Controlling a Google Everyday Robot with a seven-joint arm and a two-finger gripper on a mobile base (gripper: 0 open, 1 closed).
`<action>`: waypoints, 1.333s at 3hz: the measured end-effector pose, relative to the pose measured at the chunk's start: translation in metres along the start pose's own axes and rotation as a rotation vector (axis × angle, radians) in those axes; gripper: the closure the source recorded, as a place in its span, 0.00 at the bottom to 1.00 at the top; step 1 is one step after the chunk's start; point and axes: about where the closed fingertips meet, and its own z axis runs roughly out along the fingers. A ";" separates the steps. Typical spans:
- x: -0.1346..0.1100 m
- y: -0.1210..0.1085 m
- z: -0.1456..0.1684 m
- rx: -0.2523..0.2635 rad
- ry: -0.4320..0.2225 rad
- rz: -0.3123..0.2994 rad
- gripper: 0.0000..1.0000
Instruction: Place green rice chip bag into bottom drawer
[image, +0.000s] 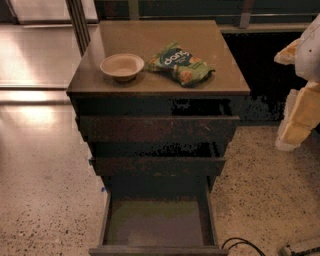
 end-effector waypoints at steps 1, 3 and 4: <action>0.000 0.000 0.000 0.000 0.000 0.000 0.00; -0.017 -0.059 0.021 0.077 -0.060 -0.113 0.00; -0.034 -0.098 0.034 0.111 -0.084 -0.192 0.00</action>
Offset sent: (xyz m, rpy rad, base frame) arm 0.0691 -0.0012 -0.0059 0.0351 -0.1119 0.1210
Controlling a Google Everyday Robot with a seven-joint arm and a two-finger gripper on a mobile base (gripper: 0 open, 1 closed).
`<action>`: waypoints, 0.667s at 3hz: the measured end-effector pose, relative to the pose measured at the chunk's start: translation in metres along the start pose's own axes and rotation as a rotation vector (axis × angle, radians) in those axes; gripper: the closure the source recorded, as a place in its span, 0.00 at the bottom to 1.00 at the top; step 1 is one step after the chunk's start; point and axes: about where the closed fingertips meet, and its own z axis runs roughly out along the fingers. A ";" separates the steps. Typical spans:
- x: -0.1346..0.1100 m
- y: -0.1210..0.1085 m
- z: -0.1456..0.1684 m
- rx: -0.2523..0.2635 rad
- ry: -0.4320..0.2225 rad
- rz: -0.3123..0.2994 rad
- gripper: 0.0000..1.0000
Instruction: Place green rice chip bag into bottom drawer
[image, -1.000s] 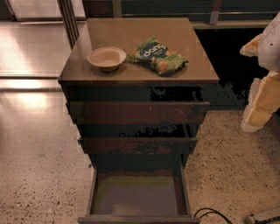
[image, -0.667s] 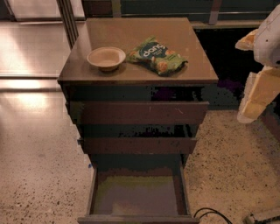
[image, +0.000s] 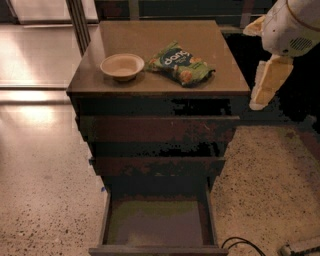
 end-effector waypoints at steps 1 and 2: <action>-0.017 -0.032 0.022 0.017 -0.049 -0.066 0.00; -0.017 -0.032 0.022 0.017 -0.049 -0.066 0.00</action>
Offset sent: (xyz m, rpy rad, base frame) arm 0.0332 0.0156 -0.0031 0.0159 -0.0304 0.0656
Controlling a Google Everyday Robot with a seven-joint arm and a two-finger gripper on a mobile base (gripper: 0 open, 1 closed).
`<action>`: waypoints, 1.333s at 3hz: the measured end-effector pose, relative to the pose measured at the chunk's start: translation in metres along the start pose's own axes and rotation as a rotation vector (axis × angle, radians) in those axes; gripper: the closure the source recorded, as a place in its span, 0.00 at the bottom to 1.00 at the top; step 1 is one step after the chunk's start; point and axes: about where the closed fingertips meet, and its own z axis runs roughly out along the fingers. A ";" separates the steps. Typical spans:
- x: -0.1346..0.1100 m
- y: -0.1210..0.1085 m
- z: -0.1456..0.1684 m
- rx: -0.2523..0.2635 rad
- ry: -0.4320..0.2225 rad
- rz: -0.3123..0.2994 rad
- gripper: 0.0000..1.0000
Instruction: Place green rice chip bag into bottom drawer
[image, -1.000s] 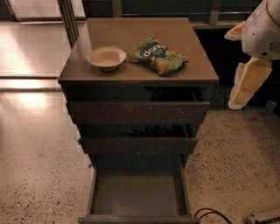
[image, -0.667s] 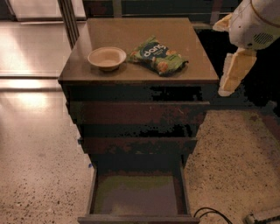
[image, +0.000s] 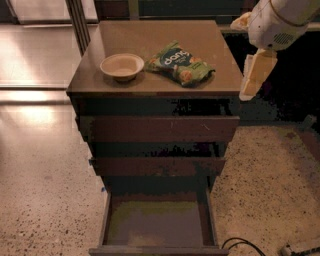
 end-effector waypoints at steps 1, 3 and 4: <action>-0.007 -0.021 0.018 0.013 -0.021 -0.057 0.00; -0.033 -0.063 0.071 -0.031 -0.089 -0.191 0.00; -0.045 -0.088 0.119 -0.091 -0.109 -0.234 0.00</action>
Offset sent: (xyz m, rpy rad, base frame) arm 0.0957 0.0473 -0.0203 -0.0082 -0.0608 0.2371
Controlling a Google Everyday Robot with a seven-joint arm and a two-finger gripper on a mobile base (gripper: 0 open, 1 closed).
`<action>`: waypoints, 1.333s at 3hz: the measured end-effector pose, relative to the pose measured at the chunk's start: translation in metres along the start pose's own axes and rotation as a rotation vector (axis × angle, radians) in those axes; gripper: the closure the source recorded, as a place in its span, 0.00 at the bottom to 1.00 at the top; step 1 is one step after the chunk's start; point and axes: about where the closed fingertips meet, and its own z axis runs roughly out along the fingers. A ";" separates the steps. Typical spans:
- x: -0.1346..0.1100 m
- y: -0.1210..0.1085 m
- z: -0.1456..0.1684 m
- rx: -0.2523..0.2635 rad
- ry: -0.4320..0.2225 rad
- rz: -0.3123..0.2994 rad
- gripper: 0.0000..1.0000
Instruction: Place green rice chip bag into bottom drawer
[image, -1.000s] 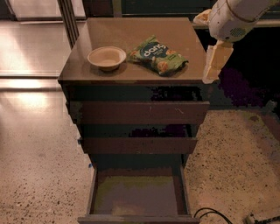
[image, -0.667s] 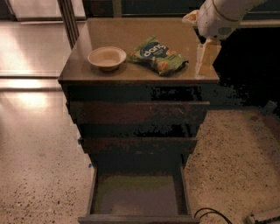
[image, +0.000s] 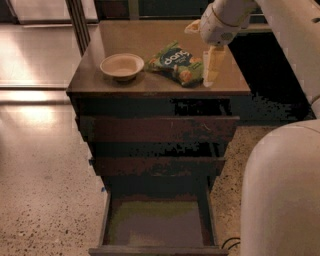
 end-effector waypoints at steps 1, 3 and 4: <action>0.000 0.000 0.000 0.000 0.000 0.000 0.00; 0.006 -0.016 0.041 0.028 0.020 0.024 0.00; 0.008 -0.021 0.068 0.020 0.000 0.017 0.00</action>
Offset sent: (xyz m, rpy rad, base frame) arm 0.0238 0.0042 -0.0263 -0.0390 -0.0265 -0.0833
